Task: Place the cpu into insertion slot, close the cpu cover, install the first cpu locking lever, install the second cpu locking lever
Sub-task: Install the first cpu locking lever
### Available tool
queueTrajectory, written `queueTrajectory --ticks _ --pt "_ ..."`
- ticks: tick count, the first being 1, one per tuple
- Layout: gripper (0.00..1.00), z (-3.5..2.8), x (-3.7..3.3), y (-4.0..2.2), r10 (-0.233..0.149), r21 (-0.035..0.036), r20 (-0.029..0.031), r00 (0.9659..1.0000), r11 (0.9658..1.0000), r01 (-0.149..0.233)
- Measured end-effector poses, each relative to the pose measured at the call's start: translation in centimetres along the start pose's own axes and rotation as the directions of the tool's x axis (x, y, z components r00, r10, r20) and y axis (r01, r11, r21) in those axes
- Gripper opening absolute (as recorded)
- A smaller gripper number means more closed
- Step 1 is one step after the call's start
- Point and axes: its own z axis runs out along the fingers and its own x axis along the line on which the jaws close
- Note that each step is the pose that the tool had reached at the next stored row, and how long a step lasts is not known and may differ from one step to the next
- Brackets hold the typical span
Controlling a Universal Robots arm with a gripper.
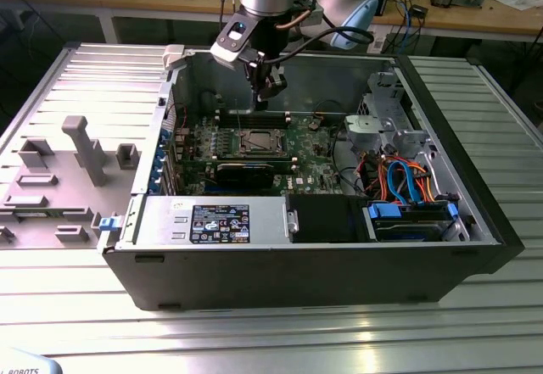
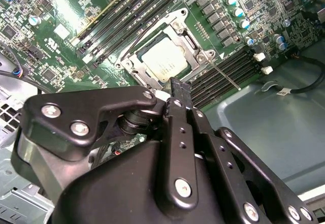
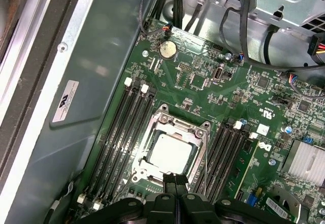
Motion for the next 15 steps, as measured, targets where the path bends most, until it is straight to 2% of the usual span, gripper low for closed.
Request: queueTrajectory --ticks 5,10,13,15 --pt "0.11 0.00 0.00 0.00 -0.007 0.0000 0.0001 1.0000 1.0000 0.007" --pt "0.11 0.00 0.00 0.00 -0.037 -0.0003 0.0003 0.9993 0.9993 0.037" --pt "0.11 0.00 0.00 0.00 -0.075 -0.0006 0.0007 0.9972 0.9972 0.075" --pt "0.11 0.00 0.00 0.00 -0.107 -0.0007 0.0010 0.9943 0.9943 0.107"
